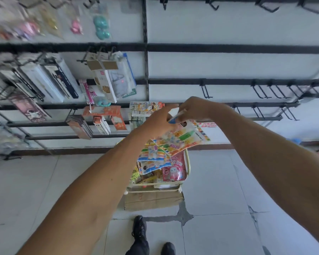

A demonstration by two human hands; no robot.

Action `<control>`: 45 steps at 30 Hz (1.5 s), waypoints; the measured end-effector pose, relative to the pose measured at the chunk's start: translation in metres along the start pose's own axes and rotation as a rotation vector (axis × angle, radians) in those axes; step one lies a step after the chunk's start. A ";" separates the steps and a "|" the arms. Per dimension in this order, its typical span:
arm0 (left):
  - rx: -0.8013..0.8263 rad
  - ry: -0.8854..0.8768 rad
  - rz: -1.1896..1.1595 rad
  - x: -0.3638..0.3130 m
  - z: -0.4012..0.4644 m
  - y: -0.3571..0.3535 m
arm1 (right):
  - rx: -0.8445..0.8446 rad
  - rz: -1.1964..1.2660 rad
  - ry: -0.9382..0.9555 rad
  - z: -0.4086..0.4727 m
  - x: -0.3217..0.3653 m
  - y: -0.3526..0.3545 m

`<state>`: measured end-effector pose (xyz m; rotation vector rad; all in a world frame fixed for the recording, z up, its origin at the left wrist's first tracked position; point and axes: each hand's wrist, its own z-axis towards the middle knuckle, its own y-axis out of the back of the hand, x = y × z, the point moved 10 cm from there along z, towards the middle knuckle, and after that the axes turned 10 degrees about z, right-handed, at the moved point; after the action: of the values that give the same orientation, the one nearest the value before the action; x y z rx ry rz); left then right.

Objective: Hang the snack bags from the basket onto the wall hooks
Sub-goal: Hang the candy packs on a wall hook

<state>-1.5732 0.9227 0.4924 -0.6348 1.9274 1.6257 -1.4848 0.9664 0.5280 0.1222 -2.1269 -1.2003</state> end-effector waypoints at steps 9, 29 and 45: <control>-0.132 0.051 -0.516 -0.041 -0.029 0.032 | -0.246 0.371 0.037 -0.072 -0.023 0.080; -0.382 -0.045 -0.764 -0.102 0.002 0.173 | -0.492 1.041 0.308 -0.077 0.058 0.165; -0.259 -0.078 -0.678 -0.130 0.075 0.176 | -0.618 1.121 0.216 -0.061 0.028 0.203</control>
<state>-1.5850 1.0276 0.6981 -1.1570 1.2451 1.4198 -1.4212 1.0275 0.7227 -1.0196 -1.1754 -0.9707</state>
